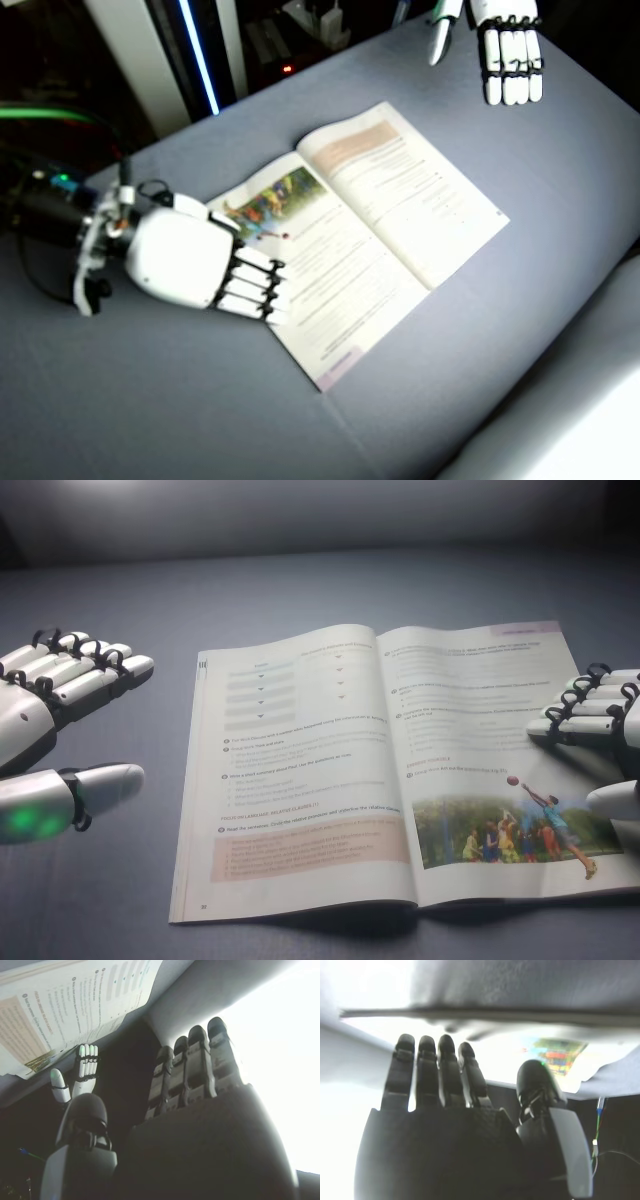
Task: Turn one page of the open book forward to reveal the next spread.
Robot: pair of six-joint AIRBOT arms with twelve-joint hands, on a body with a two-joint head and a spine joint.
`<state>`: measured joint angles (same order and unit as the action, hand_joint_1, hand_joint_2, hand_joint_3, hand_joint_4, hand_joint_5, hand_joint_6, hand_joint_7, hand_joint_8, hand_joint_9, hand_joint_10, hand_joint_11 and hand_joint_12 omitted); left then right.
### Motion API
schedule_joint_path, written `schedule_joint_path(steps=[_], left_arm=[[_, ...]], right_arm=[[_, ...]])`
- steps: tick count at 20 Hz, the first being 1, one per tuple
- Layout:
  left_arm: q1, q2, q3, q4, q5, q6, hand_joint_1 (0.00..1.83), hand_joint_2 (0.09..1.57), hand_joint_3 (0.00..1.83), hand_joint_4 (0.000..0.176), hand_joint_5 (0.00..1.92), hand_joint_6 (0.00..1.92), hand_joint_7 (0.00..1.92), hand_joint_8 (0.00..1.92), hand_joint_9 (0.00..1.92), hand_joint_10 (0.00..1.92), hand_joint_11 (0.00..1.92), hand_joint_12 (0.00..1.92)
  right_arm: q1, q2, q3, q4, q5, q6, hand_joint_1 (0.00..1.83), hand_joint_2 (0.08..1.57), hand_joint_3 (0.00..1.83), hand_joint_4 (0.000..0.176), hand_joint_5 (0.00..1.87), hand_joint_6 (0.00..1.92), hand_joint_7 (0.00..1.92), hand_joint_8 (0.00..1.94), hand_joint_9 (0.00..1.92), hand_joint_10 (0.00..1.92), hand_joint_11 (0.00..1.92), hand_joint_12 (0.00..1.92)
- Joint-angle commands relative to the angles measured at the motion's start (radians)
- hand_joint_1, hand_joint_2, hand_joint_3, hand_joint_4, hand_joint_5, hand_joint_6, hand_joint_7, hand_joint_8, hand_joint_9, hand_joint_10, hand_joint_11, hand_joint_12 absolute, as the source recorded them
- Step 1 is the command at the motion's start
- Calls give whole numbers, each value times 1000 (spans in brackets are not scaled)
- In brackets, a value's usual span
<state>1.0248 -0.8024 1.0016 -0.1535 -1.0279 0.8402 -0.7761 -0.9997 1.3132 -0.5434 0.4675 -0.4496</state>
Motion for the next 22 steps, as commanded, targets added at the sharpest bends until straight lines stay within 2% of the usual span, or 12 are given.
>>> schedule_joint_path(steps=[1,3,6,8,10,13,16,20,21,22], left_arm=[[-10,0,5,-8,-121,-3,0,1330,1,0,86,3,59,2,53,1,12,83],[-10,-1,6,-8,-122,-4,0,1332,2,0,80,0,59,2,53,1,11,81],[-10,-1,7,-7,-124,-7,0,1326,0,0,74,0,51,0,48,0,4,77],[-9,-1,8,-7,-124,-9,0,1335,3,0,68,0,50,0,50,2,7,78],[-10,-1,8,-7,-125,-9,0,1342,4,0,66,2,47,2,45,2,6,65],[-10,-2,11,-7,-127,-9,0,1338,2,0,76,5,59,6,61,8,27,74],[-13,-3,14,-12,-138,-9,0,1365,12,0,80,5,60,5,52,3,9,66],[-12,-2,21,-47,-177,-9,0,1257,0,0,65,10,31,7,12,4,0,0],[-11,3,21,-57,-197,-9,0,1244,0,0,58,5,21,2,3,0,0,0],[-10,8,19,-62,-215,-9,0,1257,0,0,72,10,29,5,4,1,0,0]], right_arm=[[13,-11,5,11,67,2,0,1351,0,0,69,0,99,4,61,7,25,27],[16,-34,11,8,67,2,0,1327,0,0,38,0,83,1,44,1,20,25],[28,-74,29,8,84,22,0,1332,0,0,107,8,124,5,68,4,28,23],[32,-108,57,16,129,81,0,1342,0,0,89,0,119,0,80,6,47,29],[38,-129,67,46,172,91,0,1356,5,0,10,0,84,0,88,6,41,24],[76,-163,68,49,222,94,0,1354,1,0,24,6,77,5,33,0,0,0],[113,-200,68,21,276,126,0,1363,4,0,22,6,80,5,22,0,18,8],[153,-237,64,-25,354,182,0,1378,8,0,132,15,147,6,98,11,71,24],[175,-237,59,-62,357,191,0,1425,6,0,179,9,199,8,173,16,155,63],[190,-245,58,-85,356,192,0,1427,2,0,147,1,160,1,148,3,133,54]])
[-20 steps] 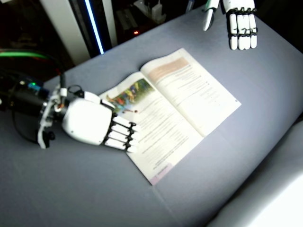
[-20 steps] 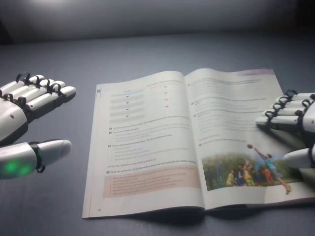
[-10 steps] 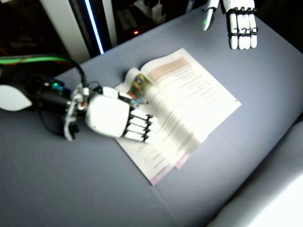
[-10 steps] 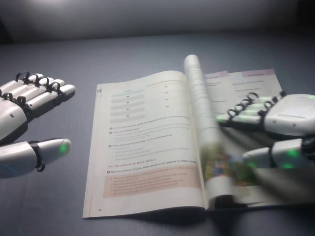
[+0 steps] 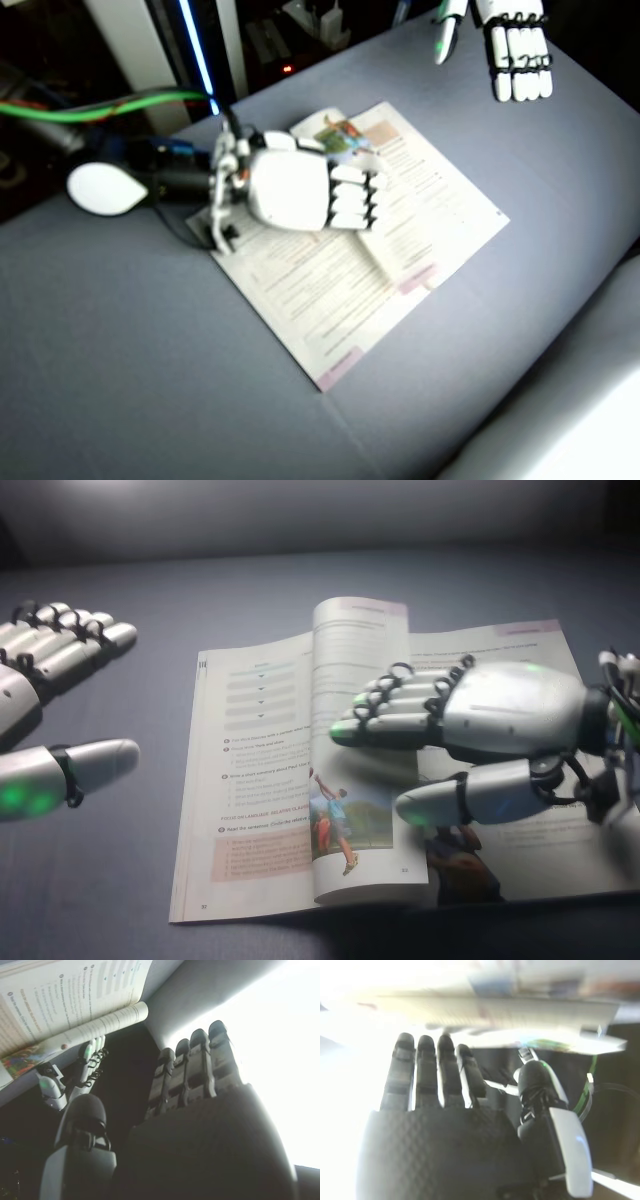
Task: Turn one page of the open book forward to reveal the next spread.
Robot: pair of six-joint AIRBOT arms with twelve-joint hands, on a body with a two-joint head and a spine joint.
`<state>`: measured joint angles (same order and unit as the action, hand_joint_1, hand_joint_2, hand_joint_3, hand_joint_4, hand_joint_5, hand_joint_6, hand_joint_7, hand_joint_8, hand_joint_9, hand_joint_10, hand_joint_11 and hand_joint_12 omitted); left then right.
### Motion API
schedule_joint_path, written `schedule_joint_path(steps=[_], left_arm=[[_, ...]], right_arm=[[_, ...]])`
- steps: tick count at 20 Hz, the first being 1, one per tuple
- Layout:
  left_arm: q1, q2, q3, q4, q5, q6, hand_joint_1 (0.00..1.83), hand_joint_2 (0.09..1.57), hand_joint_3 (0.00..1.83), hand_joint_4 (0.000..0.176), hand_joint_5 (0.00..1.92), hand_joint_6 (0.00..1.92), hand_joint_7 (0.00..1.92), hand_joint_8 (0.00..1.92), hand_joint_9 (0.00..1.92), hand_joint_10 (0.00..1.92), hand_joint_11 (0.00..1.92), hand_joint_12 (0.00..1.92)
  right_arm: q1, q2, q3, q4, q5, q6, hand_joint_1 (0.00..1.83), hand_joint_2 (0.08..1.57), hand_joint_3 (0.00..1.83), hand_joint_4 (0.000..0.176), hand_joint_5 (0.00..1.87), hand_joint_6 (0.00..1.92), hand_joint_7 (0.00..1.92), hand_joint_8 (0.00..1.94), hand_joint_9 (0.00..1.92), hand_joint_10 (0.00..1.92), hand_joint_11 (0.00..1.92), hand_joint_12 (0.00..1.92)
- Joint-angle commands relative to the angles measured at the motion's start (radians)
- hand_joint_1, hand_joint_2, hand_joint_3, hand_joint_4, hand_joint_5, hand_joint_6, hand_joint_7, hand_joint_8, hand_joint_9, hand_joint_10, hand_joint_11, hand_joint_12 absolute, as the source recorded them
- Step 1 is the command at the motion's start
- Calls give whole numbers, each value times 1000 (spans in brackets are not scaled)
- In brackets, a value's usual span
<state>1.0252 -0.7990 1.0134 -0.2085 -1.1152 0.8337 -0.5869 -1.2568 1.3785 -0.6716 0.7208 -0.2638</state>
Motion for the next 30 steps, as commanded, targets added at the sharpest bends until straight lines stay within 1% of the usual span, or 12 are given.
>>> schedule_joint_path(steps=[1,3,7,9,12,17,22,23,24,26,28,30], left_arm=[[-4,18,-1,-18,-169,-3,0,1270,0,0,83,11,51,11,19,7,2,1],[2,27,-5,-31,-200,-3,0,1257,0,0,88,11,66,14,37,12,26,11],[41,52,-4,-95,-254,-3,0,1287,3,0,91,10,67,10,19,1,0,0],[49,60,-4,-104,-258,-3,0,1292,4,0,94,9,70,9,20,2,5,2],[50,59,-3,-104,-244,-4,0,1281,0,0,116,14,87,12,40,9,21,10],[47,48,0,-91,-220,-5,0,1313,11,0,106,4,74,2,26,2,7,3],[40,36,-3,-83,-224,-13,0,1282,0,0,129,9,101,9,68,14,34,15],[41,34,-4,-83,-228,-14,0,1289,0,0,123,4,99,6,72,13,41,18],[41,33,-4,-83,-230,-15,0,1289,0,0,123,4,99,6,72,13,41,18],[41,25,-5,-85,-245,-18,0,1287,0,0,122,3,99,5,71,10,33,14],[42,13,-6,-90,-269,-25,0,1284,0,0,106,1,94,1,73,7,29,13],[42,-1,-5,-101,-299,-41,0,1283,0,0,150,2,138,0,109,1,62,37]], right_arm=[[10,-22,3,31,103,6,0,1404,0,0,141,1,153,1,109,0,77,30],[14,-46,10,28,103,9,0,1392,0,0,155,6,165,5,119,6,83,33],[75,-96,-8,-67,142,15,0,1370,0,0,248,5,244,5,190,8,63,21],[105,-112,-26,-107,172,17,0,1379,0,0,302,7,310,8,280,15,158,63],[141,-125,-50,-119,256,30,0,1367,1,0,336,9,364,7,331,5,210,80],[172,-125,-74,-88,364,36,0,1364,3,0,213,0,200,0,179,0,110,34],[156,-27,-110,-31,401,36,0,1343,0,0,165,0,134,0,75,0,41,2],[145,-5,-111,-11,401,36,0,1337,3,0,201,0,208,5,152,12,85,16],[140,3,-111,0,400,36,0,1337,3,0,201,0,208,5,152,12,85,16],[106,30,-110,56,400,35,0,1340,5,0,148,0,196,1,148,8,90,18],[63,66,-108,123,400,20,0,1401,10,0,261,12,304,12,236,15,161,47],[19,107,-104,201,399,-13,0,1431,15,0,279,6,279,1,207,1,118,28]])
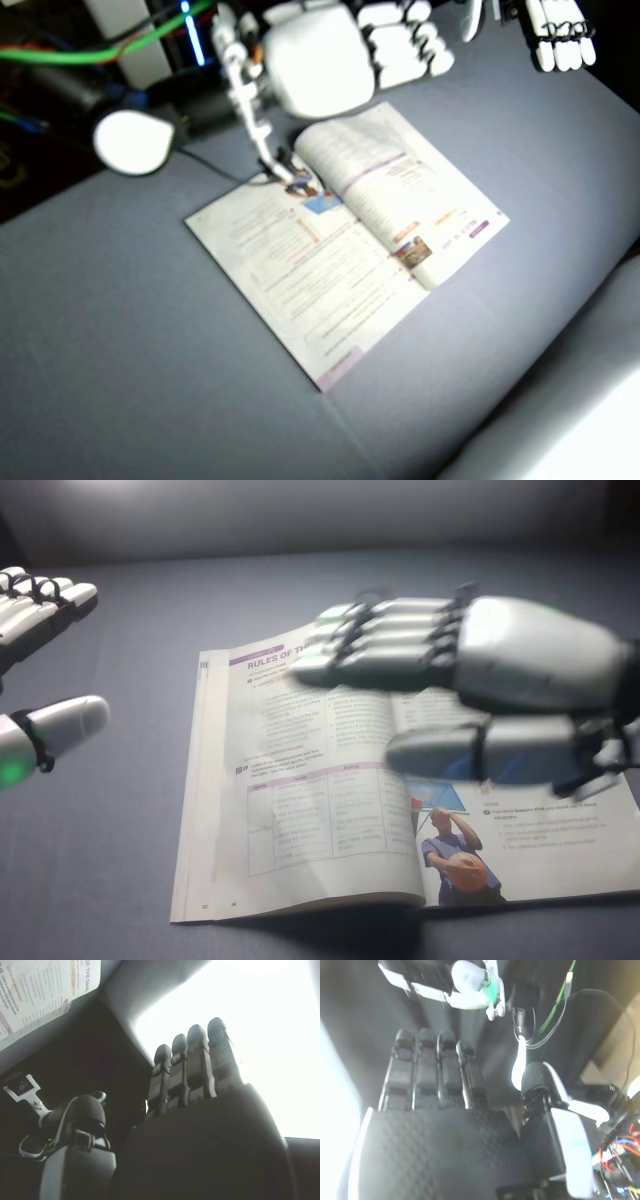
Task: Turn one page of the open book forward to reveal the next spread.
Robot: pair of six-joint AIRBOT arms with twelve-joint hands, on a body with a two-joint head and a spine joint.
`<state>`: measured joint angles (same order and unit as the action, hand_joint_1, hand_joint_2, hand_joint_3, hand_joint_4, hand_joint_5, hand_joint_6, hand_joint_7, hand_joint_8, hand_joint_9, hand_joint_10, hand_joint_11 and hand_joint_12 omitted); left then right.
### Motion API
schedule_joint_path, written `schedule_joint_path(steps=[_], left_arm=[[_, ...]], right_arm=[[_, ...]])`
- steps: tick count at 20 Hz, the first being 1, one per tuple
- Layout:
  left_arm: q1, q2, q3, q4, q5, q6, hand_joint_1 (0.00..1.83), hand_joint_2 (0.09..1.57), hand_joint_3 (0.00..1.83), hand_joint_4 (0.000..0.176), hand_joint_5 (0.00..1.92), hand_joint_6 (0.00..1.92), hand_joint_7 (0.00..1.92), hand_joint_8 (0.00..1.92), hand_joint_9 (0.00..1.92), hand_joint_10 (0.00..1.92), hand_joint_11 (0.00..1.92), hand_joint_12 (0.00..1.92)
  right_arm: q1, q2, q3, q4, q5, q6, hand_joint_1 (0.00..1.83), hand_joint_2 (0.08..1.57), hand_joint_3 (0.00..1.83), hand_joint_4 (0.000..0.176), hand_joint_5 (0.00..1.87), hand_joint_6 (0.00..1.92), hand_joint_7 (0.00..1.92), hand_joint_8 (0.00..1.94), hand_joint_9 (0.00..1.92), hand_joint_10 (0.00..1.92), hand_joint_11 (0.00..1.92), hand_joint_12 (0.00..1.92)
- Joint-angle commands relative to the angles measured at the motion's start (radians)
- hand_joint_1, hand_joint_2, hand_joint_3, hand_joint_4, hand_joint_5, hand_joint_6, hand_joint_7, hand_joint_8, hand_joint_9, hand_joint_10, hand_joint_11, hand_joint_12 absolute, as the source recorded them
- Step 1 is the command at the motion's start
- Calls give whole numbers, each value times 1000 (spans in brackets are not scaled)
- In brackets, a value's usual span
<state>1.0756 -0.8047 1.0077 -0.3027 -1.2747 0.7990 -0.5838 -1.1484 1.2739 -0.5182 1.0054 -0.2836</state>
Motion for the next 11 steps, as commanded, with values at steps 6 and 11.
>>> schedule_joint_path(steps=[6,11], left_arm=[[-4,-29,4,-15,-227,-65,0,1279,0,2,101,0,62,0,0,0,0,0],[-2,-37,-4,3,-291,-103,0,1262,0,55,118,7,58,6,0,0,0,0]], right_arm=[[-133,121,-25,343,181,-98,20,1433,0,0,216,3,213,3,171,13,0,495],[-307,189,-62,593,385,-117,49,1388,0,0,230,2,219,2,165,10,54,266]])
